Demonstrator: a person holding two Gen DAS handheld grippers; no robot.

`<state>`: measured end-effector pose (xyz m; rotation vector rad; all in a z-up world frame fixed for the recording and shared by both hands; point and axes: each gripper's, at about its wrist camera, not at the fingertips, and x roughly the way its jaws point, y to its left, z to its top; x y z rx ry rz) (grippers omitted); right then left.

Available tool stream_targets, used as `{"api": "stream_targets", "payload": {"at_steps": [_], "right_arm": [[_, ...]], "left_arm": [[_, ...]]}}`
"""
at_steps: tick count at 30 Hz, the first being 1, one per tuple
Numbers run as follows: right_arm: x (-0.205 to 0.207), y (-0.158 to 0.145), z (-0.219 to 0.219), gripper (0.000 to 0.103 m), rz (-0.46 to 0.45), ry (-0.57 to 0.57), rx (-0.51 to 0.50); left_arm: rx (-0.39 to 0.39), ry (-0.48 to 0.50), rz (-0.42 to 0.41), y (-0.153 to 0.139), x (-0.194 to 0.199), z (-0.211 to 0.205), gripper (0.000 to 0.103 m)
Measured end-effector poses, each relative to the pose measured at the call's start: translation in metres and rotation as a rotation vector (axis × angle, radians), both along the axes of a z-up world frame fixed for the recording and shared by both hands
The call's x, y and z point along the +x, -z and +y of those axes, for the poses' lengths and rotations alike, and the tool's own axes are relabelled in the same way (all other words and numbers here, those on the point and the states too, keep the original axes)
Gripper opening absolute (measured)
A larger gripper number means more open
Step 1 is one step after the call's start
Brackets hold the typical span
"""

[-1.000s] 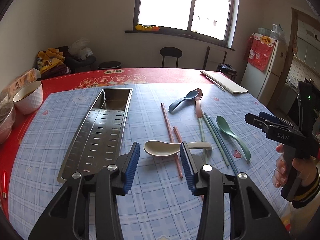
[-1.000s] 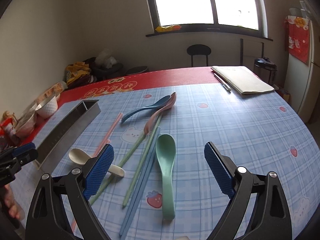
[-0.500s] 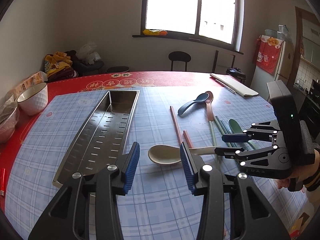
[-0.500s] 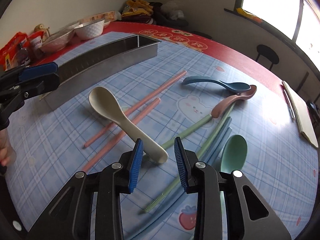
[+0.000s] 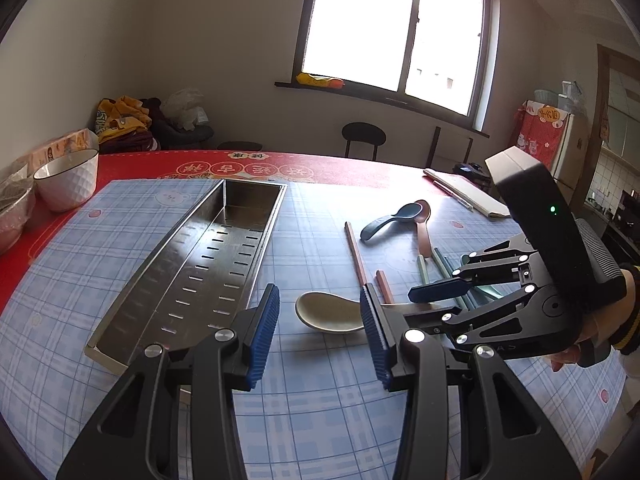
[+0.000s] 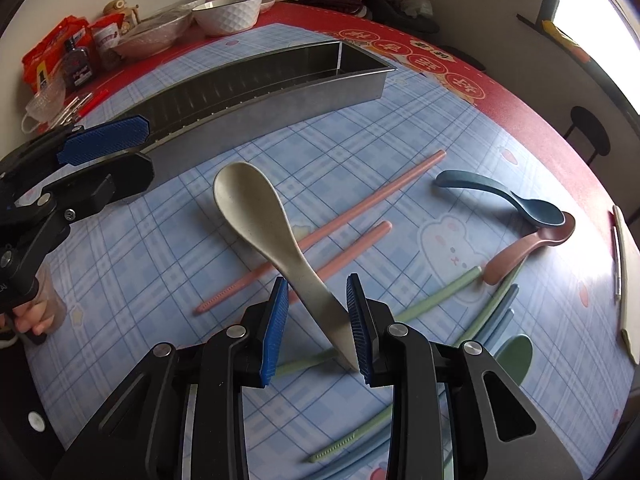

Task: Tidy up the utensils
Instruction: 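Lower the right gripper onto the cream spoon and close on its handle, then lift the cream spoon with the right gripper while the left gripper approaches the pink chopstick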

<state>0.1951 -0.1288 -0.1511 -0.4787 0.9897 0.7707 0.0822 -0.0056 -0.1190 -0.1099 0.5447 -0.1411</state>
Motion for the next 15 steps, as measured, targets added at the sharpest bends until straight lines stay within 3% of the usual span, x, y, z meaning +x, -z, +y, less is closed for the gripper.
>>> {"api": "stream_targets", "payload": {"at_steps": [6,10,15], "right_arm": [[0.008,0.004,0.0,0.028,0.078,0.028,0.047],[0.004,0.005,-0.009,0.015,0.108,0.073,0.07],[-0.006,0.008,-0.019,0.015,0.117,0.16,0.11]], "left_arm": [[-0.013,0.015,0.001,0.0,0.0,0.001,0.041],[-0.025,0.014,0.011,0.001,0.002,0.003,0.041],[-0.03,0.003,0.041,0.005,0.008,0.007,0.041]]}}
